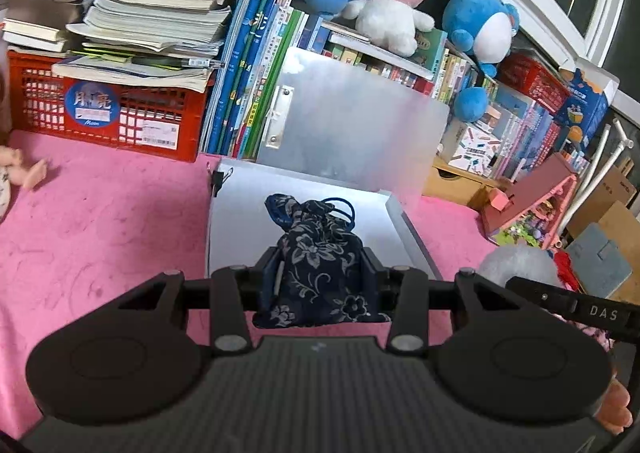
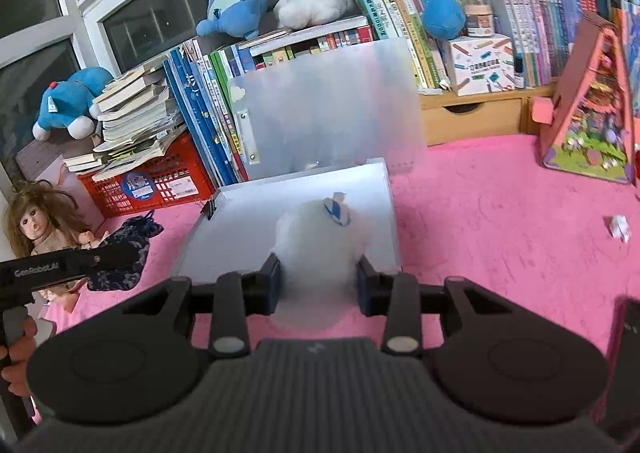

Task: Organize objects
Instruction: 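Lift and carry the pouch and plush into the white box with both tools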

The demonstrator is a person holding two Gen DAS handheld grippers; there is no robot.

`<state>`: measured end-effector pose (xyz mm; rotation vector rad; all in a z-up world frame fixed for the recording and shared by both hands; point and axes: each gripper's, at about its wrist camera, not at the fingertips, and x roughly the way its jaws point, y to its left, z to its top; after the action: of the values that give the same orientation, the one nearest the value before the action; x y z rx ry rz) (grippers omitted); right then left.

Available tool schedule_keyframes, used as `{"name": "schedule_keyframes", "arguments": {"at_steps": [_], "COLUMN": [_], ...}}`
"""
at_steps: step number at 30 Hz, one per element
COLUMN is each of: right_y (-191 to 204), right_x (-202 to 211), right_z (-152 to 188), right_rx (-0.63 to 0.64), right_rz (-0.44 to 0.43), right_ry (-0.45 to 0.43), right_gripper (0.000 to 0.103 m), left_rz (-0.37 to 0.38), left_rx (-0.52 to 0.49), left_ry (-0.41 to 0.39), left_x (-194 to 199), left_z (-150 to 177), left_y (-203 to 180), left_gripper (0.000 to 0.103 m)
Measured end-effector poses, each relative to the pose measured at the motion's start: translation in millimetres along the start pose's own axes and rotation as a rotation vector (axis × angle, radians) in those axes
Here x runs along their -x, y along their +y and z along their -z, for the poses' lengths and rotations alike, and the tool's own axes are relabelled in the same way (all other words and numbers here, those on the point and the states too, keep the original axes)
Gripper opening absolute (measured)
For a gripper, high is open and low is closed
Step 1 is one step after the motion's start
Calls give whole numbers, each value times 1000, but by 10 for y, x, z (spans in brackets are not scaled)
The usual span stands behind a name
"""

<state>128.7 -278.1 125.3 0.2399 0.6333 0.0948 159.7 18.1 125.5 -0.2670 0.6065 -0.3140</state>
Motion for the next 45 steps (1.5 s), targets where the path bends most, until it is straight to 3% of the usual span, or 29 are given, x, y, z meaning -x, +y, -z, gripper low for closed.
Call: {"name": "schedule_keyframes", "arguments": {"at_steps": [9, 13, 20, 28, 39, 44, 45], "right_y": [58, -22, -176, -216, -198, -179, -177], "right_x": [-657, -1019, -1472, -1666, -1719, -1716, -1714], "right_z": [-210, -206, -84, 14, 54, 73, 76], "right_rx": [27, -12, -82, -101, -79, -60, -56], "right_rz": [5, 17, 41, 45, 57, 61, 63], "right_ry": [55, 100, 157, 180, 200, 199, 199], "right_gripper": [40, 40, 40, 41, 44, 49, 57], "left_rz": [-37, -63, -116, -149, -178, -186, -187], "left_rx": [34, 1, -10, -62, -43, -52, -53], "left_ry": [47, 18, 68, 109, 158, 167, 170], "left_x": [-775, -1069, -1439, -1654, -1800, -1795, -1791], "left_z": [-297, -271, -173, -30, 101, 99, 96], "left_y": [51, 51, 79, 72, 149, 129, 130], "left_gripper": [48, 48, 48, 48, 49, 53, 55]}}
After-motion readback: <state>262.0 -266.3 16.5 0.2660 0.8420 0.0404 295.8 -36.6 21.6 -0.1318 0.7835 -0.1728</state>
